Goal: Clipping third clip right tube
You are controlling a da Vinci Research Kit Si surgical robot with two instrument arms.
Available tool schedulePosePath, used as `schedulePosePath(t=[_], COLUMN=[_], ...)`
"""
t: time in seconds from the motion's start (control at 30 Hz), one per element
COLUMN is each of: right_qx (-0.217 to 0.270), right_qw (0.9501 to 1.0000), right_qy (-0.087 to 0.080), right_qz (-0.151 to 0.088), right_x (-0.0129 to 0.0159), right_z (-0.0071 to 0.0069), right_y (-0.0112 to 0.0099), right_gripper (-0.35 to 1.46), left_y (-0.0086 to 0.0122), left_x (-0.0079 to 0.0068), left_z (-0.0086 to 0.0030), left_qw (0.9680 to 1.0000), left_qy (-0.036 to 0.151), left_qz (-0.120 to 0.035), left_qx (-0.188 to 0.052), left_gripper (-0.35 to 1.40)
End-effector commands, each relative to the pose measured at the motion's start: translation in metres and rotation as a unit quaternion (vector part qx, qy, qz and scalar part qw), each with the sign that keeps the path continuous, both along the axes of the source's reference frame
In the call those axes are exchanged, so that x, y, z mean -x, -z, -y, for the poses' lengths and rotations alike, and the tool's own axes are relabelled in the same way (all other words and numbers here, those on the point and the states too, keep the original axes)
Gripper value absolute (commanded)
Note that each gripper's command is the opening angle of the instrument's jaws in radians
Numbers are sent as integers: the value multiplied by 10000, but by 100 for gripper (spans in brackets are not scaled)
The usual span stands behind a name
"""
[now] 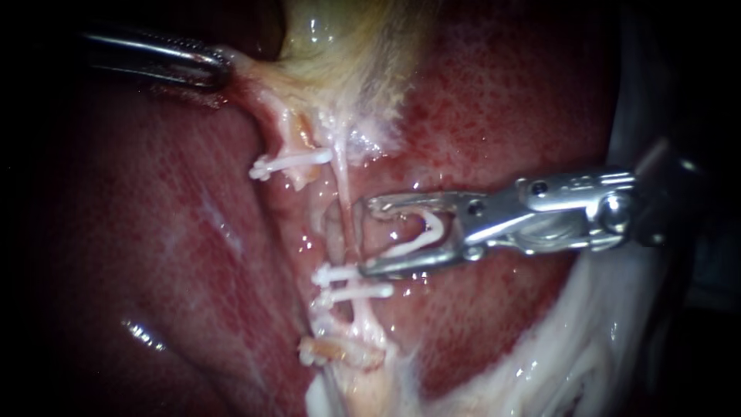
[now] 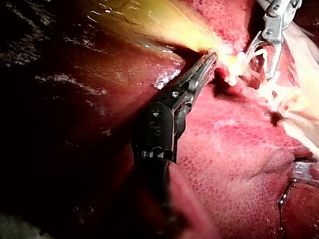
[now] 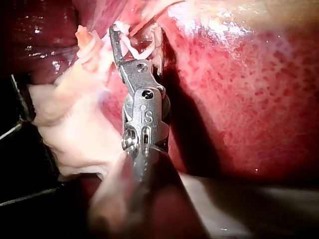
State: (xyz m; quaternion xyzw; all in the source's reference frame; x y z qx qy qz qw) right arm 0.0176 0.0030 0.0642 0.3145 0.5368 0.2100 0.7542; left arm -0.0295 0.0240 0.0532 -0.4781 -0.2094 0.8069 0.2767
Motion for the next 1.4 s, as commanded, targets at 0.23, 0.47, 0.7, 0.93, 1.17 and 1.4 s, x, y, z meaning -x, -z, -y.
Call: schedulePosePath(t=[0.23, 0.47, 0.7, 0.93, 1.17, 1.4], right_qx=[-519, -1152, -1341, -1466, -1587, -2136], right_qw=[9974, 9851, 9793, 9778, 9762, 9673], right_qy=[-144, -354, -402, -392, -374, -393], right_qz=[-469, -1228, -1459, -1442, -1426, -1313], right_x=[-13, -22, -17, -10, -4, 0], right_z=[-5, -17, -26, -28, -28, -29], right_y=[-6, 16, 43, 44, 44, 46], right_gripper=[49, 49, 46, 33, 1, -35], left_y=[0, 0, -1, -1, -1, -1], left_x=[1, 2, 2, 2, 2, 2], left_z=[0, 0, 0, 0, 0, 0], left_qw=[10000, 10000, 10000, 10000, 10000, 10000], left_qy=[2, 3, 4, 4, 4, 5], left_qz=[-1, -3, -3, -3, -3, -3], left_qx=[0, 1, 2, 2, 2, 2], left_gripper=[-35, -35, -35, -35, -35, -35])
